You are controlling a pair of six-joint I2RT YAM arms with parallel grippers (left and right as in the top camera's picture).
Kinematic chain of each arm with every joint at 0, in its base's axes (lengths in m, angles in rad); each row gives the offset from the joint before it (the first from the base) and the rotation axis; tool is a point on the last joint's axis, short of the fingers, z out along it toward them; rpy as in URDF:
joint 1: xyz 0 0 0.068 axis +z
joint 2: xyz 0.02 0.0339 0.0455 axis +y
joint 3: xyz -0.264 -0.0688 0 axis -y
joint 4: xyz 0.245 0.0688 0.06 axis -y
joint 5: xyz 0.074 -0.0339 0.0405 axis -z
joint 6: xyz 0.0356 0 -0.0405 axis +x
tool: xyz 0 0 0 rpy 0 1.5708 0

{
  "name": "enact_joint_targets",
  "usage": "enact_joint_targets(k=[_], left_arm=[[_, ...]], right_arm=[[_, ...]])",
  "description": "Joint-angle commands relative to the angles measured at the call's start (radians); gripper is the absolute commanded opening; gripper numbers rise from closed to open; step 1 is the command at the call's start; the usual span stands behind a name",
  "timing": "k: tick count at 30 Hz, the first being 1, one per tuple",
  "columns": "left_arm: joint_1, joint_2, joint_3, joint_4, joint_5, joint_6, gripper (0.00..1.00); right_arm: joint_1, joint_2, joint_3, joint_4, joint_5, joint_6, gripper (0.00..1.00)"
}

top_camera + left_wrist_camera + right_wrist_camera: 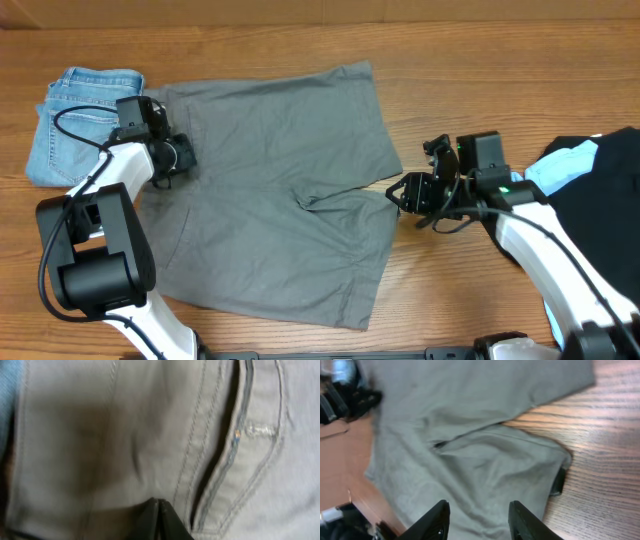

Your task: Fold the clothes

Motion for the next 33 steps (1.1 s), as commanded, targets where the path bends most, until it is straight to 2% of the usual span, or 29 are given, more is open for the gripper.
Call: enact_joint_targets(k=[1, 7, 10, 12, 14, 19, 22, 25, 27, 29, 31, 33], left_arm=[[0.004, -0.050, 0.011, -0.116, 0.101, 0.003, 0.17], [0.006, -0.302, 0.145, -0.362, 0.108, 0.056, 0.39], [0.006, -0.406, 0.193, -0.468, 0.106, 0.055, 0.44], [0.006, -0.482, 0.212, -0.546, 0.106, 0.055, 0.47], [0.006, -0.534, 0.214, -0.606, 0.106, 0.055, 0.48], [0.006, -0.575, 0.214, -0.748, 0.094, 0.055, 0.52], [0.006, -0.573, 0.196, -0.797, 0.090, 0.055, 0.52], [0.006, -0.572, 0.173, -0.840, 0.075, 0.055, 0.50], [0.008, -0.572, 0.164, -0.872, 0.074, 0.055, 0.47], [0.015, -0.572, 0.161, -0.910, 0.063, 0.055, 0.40], [0.030, -0.573, 0.161, -0.956, 0.047, 0.043, 0.25], [0.058, -0.578, 0.161, -0.990, 0.039, 0.035, 0.21]], right_arm=[[0.025, 0.119, 0.024, 0.027, 0.013, 0.051, 0.40], [0.063, 0.326, 0.025, 0.037, 0.018, 0.047, 0.39], [0.025, 0.358, 0.025, 0.028, 0.073, 0.106, 0.35], [-0.014, 0.364, 0.024, -0.014, 0.256, 0.220, 0.34], [-0.038, 0.365, 0.024, -0.021, 0.360, 0.238, 0.34], [-0.069, 0.365, 0.025, 0.098, 0.418, 0.240, 0.32], [-0.086, 0.365, 0.027, 0.135, 0.414, 0.269, 0.32], [-0.113, 0.348, 0.052, 0.127, 0.375, 0.232, 0.49], [-0.137, 0.313, 0.077, 0.107, 0.309, 0.171, 0.54], [-0.161, 0.260, 0.105, 0.065, 0.262, 0.137, 0.55], [-0.183, 0.190, 0.131, 0.002, 0.225, 0.104, 0.57], [-0.196, 0.111, 0.152, -0.068, 0.199, 0.082, 0.59]])
